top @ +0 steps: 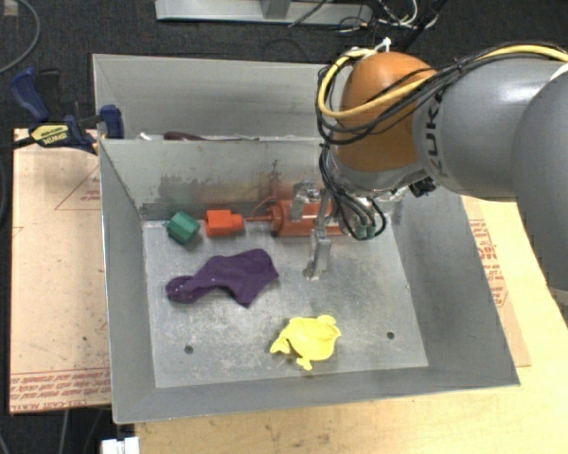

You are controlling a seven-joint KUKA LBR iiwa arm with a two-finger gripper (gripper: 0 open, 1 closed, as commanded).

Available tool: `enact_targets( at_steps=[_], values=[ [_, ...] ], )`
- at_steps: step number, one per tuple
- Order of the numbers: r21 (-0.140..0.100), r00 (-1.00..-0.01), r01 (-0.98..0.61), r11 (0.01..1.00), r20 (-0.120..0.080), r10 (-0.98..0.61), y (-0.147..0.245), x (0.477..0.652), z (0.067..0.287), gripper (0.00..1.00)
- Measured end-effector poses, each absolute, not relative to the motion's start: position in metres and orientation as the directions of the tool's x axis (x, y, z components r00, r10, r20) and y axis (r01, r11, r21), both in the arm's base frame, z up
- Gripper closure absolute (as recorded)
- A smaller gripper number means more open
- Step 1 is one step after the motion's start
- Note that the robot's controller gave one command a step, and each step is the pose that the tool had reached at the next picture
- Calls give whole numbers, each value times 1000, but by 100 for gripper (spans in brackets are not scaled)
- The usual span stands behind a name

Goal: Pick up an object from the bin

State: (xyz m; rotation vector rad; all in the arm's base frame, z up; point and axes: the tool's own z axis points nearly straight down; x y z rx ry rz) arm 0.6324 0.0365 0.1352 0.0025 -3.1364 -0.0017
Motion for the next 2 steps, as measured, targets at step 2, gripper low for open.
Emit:
enact_targets(
  at_steps=[2],
  values=[
    [5,-1000,5,1000,-10,5,11,645,104,0]
  ],
)
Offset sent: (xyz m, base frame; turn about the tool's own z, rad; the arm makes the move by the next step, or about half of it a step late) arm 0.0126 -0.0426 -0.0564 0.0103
